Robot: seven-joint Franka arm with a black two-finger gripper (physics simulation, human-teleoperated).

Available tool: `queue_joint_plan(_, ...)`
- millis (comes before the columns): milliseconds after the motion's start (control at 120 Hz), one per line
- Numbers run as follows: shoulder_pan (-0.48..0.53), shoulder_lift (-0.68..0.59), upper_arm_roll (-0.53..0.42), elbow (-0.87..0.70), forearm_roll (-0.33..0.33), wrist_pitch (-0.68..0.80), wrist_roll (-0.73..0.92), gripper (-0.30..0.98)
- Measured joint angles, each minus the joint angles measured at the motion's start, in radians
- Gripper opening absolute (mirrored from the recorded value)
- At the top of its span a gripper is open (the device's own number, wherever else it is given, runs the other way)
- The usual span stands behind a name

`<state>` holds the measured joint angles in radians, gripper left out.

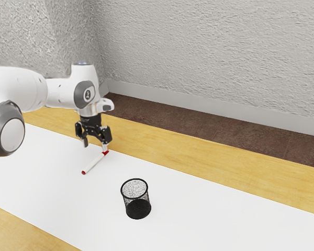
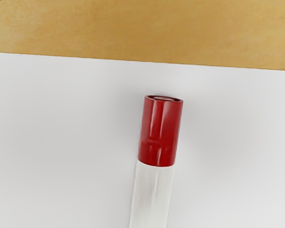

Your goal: Put the marker into the pen holder.

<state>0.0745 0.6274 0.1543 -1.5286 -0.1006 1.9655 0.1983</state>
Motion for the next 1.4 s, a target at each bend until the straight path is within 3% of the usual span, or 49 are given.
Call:
queue_joint_plan(433,0.038,0.086,-0.024,0.051,-0.005,0.077,0.162,0.6)
queue_joint_plan(958,-0.007,0.099,-0.015,0.06,-0.007,0.104,0.27,0.13)
queue_joint_plan(1333,-0.009,0.093,-0.012,0.051,-0.006,0.108,0.3,0.02)
queue_joint_plan(1400,-0.048,0.058,0.017,0.03,-0.006,0.105,0.302,0.0)
